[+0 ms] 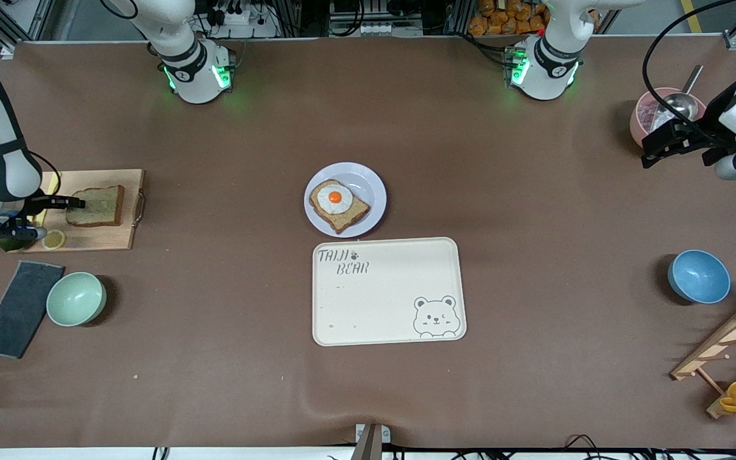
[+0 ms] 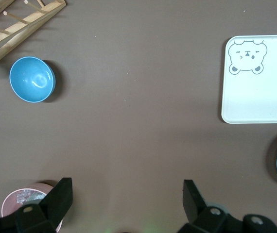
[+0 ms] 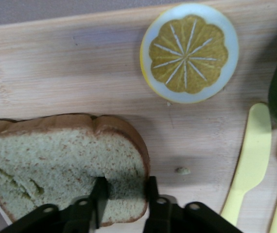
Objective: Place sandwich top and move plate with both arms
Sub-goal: 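Grasp the bread slice with the right gripper and lift it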
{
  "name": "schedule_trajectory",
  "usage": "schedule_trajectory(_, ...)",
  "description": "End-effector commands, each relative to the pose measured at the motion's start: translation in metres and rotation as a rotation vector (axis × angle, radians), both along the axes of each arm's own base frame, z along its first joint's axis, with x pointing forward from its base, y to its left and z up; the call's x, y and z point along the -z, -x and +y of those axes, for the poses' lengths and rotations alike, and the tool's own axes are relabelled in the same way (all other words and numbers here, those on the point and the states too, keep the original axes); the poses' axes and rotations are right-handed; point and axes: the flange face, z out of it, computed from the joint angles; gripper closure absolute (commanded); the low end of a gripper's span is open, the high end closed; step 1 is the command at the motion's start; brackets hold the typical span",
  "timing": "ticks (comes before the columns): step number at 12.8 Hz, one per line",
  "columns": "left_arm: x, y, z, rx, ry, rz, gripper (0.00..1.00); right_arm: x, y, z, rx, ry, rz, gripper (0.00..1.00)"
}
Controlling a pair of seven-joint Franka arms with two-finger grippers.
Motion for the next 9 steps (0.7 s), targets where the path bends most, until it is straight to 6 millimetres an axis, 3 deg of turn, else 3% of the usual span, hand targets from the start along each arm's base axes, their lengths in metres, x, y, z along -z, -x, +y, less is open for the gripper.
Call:
schedule_trajectory(1, -0.008, 0.007, -0.006, 0.001, 0.001, -0.004, 0.0, 0.002, 0.01, -0.01, 0.003, -0.004, 0.013, 1.0)
schedule_trajectory(5, -0.004, 0.004, -0.009, 0.006, 0.003, 0.002, 0.0, -0.009, 0.007, -0.012, -0.072, -0.029, -0.005, 1.0)
schedule_trajectory(9, -0.004, 0.004, -0.008, 0.005, 0.012, 0.003, 0.0, -0.067, -0.006, -0.001, -0.136, -0.027, -0.05, 1.0)
